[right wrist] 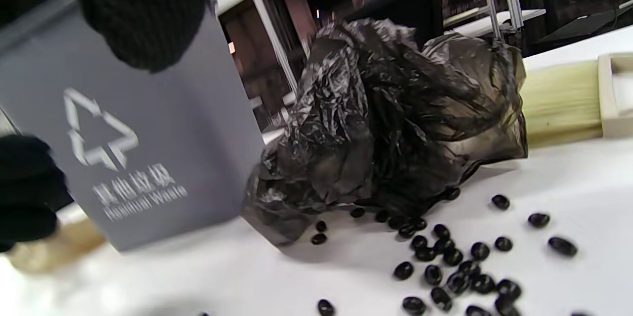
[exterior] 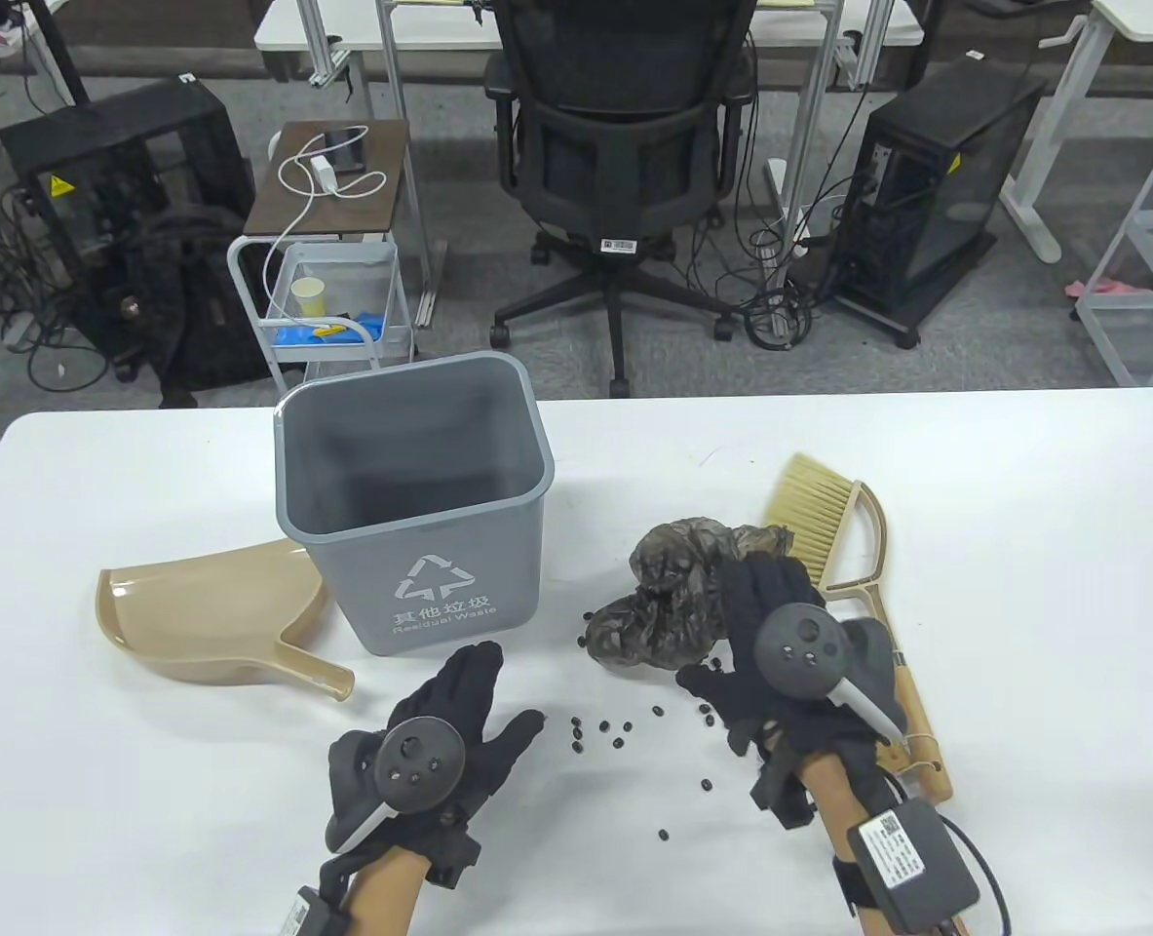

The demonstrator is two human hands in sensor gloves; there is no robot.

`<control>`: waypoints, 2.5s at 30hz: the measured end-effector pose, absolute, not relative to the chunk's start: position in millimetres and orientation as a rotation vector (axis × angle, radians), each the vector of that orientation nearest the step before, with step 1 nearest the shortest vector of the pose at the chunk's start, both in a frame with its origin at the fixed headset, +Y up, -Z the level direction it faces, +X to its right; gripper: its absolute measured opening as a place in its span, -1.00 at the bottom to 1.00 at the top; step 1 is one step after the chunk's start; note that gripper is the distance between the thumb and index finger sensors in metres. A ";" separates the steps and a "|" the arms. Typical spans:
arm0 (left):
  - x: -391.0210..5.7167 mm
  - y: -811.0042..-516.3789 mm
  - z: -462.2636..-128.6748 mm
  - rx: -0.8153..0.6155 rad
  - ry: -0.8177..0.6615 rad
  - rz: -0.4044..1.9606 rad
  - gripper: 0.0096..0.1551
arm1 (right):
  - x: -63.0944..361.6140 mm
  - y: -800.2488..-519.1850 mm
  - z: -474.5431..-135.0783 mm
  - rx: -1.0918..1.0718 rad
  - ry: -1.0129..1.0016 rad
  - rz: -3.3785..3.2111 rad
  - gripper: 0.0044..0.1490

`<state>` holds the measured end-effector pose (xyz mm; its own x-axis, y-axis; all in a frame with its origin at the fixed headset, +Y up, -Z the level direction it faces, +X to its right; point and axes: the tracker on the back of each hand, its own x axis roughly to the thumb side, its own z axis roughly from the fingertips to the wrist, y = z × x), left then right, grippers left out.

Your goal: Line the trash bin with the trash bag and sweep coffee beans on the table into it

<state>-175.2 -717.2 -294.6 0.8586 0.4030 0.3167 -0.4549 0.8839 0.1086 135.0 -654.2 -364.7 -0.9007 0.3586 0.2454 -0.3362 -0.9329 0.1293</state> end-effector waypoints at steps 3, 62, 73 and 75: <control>-174.6 -720.8 -295.9 0.165 -0.299 0.451 -0.06 | 118.9 -664.0 -403.2 0.341 0.346 2.765 0.47; -106.3 -643.7 -327.7 0.242 -0.456 1.246 -0.60 | 188.9 -660.3 -354.3 0.392 0.208 1.491 -0.42; -124.6 -619.0 -305.3 0.570 -0.297 0.915 -0.60 | 197.1 -610.2 -313.9 0.502 -0.227 1.796 0.35; -116.6 -617.2 -301.4 0.590 -0.312 0.825 -0.60 | 171.8 -609.7 -309.8 0.593 -0.148 1.843 0.44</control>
